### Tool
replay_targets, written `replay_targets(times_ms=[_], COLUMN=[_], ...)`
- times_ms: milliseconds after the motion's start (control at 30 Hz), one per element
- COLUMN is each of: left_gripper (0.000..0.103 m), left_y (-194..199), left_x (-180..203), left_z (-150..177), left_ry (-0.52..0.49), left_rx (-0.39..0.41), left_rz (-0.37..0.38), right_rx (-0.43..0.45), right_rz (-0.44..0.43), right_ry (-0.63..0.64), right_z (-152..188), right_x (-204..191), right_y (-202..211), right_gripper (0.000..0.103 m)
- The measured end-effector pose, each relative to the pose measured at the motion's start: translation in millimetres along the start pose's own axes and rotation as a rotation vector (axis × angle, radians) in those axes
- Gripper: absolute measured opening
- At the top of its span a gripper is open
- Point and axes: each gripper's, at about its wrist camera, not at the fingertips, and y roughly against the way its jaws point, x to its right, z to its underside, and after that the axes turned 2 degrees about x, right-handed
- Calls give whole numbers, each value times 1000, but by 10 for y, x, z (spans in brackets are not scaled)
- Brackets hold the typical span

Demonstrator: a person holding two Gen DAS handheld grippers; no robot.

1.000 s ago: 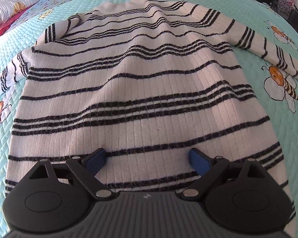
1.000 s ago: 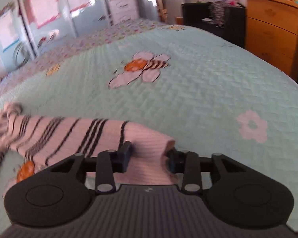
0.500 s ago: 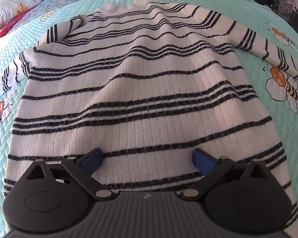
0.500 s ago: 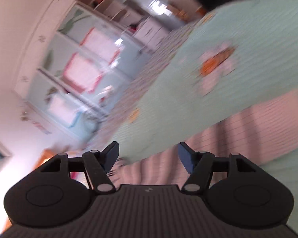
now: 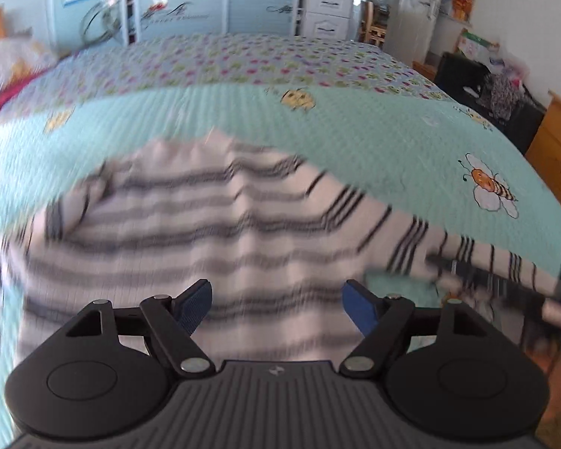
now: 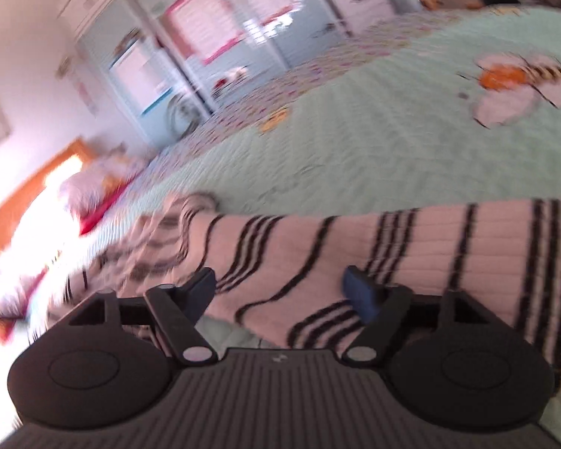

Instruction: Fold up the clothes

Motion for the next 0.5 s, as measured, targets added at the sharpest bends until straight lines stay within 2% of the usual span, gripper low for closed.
replay_targets(times_ms=[67, 100, 200, 300, 467, 500], left_gripper=[80, 80, 80, 80, 77, 77], left_y=[-324, -499, -967, -1394, -2033, -2102], left_x=[170, 238, 327, 514, 660, 642], left_z=[-345, -514, -961, -1214, -1255, -1225], left_ry=[-93, -124, -64, -100, -209, -211], left_rx=[-19, -37, -134, -217, -343, -360], left_rz=[-20, -35, -73, -136, -293, -299], right_rx=[-4, -1, 13, 15, 19, 21], right_rz=[-10, -23, -85, -106, -126, -131], right_ry=[59, 45, -33, -50, -69, -74], right_z=[14, 15, -29, -14, -2, -3], right_x=[-67, -42, 118, 140, 165, 168], right_y=[7, 25, 65, 94, 94, 90], right_gripper=[84, 84, 84, 84, 84, 84])
